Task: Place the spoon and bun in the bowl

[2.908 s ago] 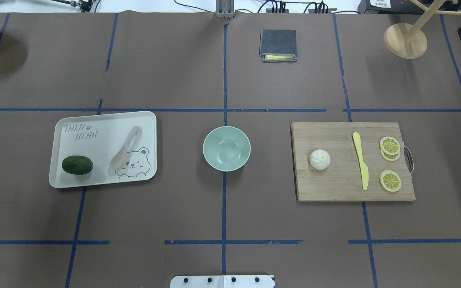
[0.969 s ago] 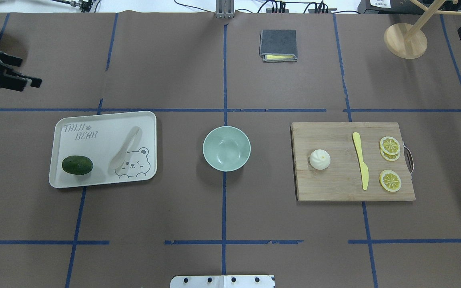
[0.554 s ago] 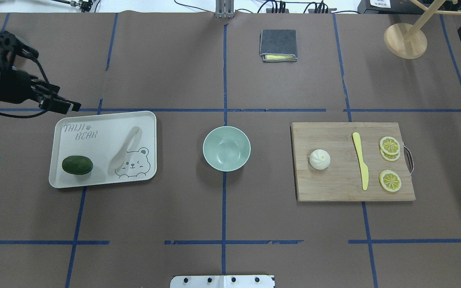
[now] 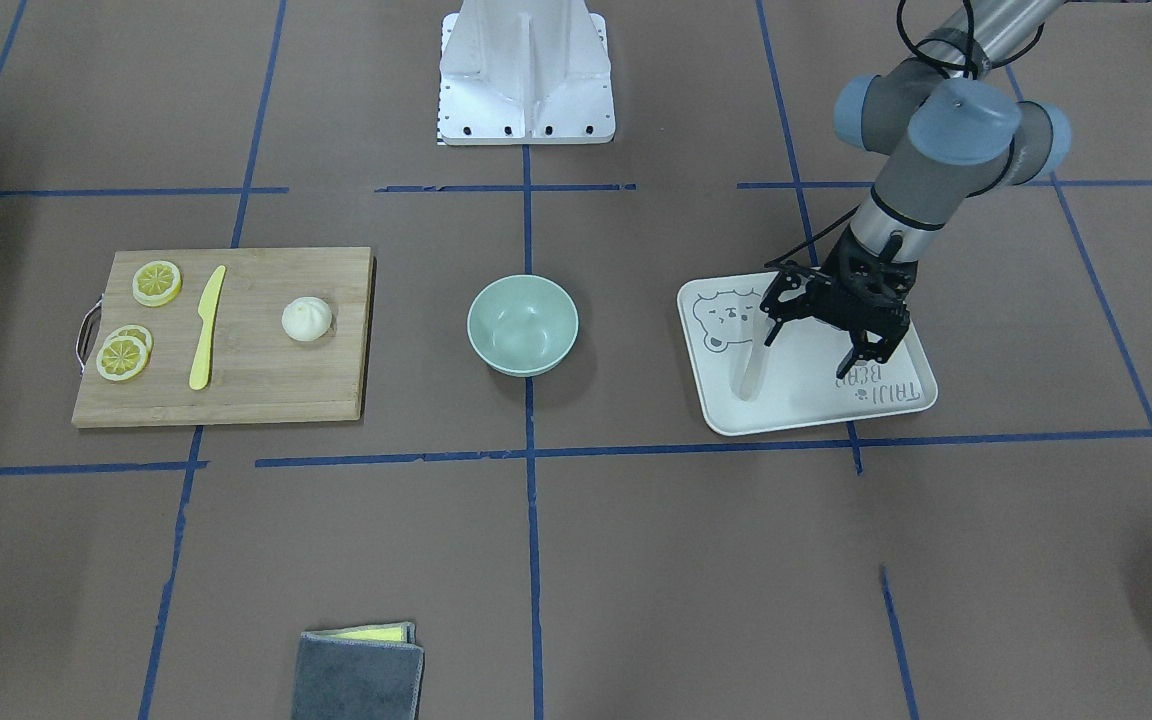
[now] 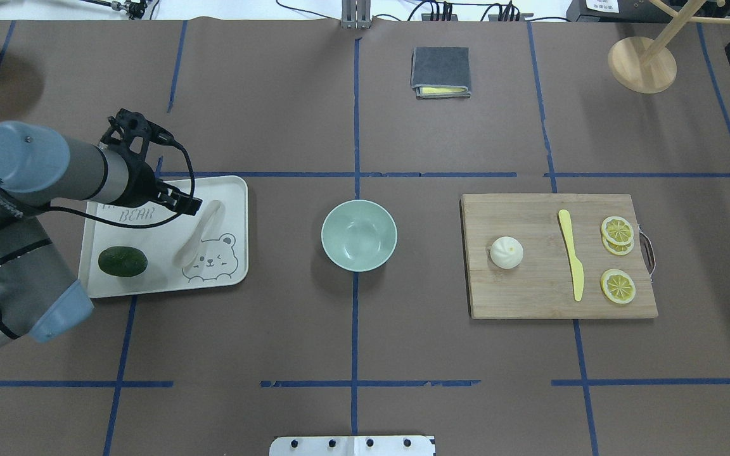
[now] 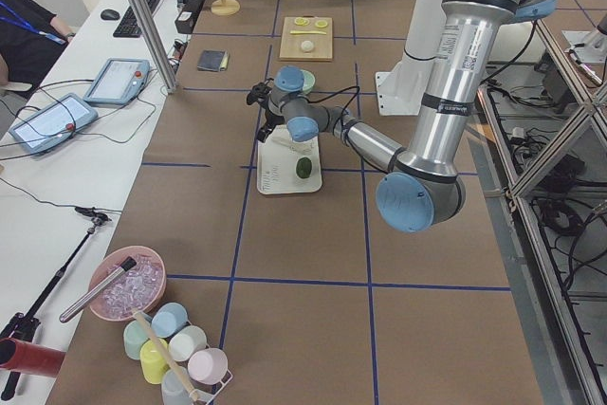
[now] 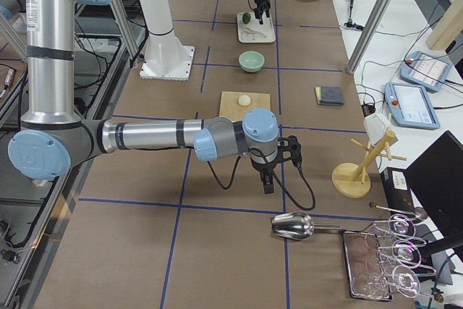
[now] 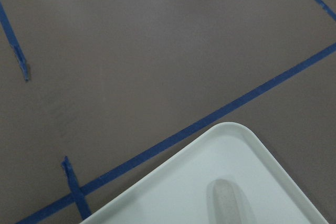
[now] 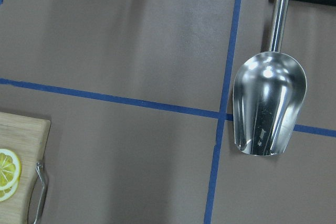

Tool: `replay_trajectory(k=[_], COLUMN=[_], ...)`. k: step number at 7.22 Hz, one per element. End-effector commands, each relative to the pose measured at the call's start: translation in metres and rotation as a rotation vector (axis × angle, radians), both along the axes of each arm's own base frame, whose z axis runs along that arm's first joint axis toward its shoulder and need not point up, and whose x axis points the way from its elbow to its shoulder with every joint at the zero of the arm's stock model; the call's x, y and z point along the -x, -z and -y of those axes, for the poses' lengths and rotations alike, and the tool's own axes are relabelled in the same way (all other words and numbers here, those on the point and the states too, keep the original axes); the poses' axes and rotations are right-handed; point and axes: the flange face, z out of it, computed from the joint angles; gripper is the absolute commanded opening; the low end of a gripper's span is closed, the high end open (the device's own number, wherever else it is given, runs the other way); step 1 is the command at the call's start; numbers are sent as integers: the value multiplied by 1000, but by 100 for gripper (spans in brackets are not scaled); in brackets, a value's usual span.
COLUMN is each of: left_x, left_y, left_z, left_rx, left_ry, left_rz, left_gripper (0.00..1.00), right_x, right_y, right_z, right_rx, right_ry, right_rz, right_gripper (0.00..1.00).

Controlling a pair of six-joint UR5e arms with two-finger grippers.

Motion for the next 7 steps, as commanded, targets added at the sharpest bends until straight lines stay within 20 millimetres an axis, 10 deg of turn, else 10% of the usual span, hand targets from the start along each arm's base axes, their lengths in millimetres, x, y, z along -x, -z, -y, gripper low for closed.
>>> replay_trajectory(k=[1,4,7], left_x=[-26,-43,-49], left_y=[-10,-11,-15], left_z=[-14,-25,-24], left_rx=[13,25,27], left_ry=[-13,-17,-12], left_rz=[23,27,36], left_gripper=[82,70,2], right_x=[0,0,0], right_y=[0,-1,-2], right_z=[0,0,-1], right_rx=[1,2,4], right_ry=[-1,-1,-1], right_rz=[0,0,0], right_gripper=[100,100,100])
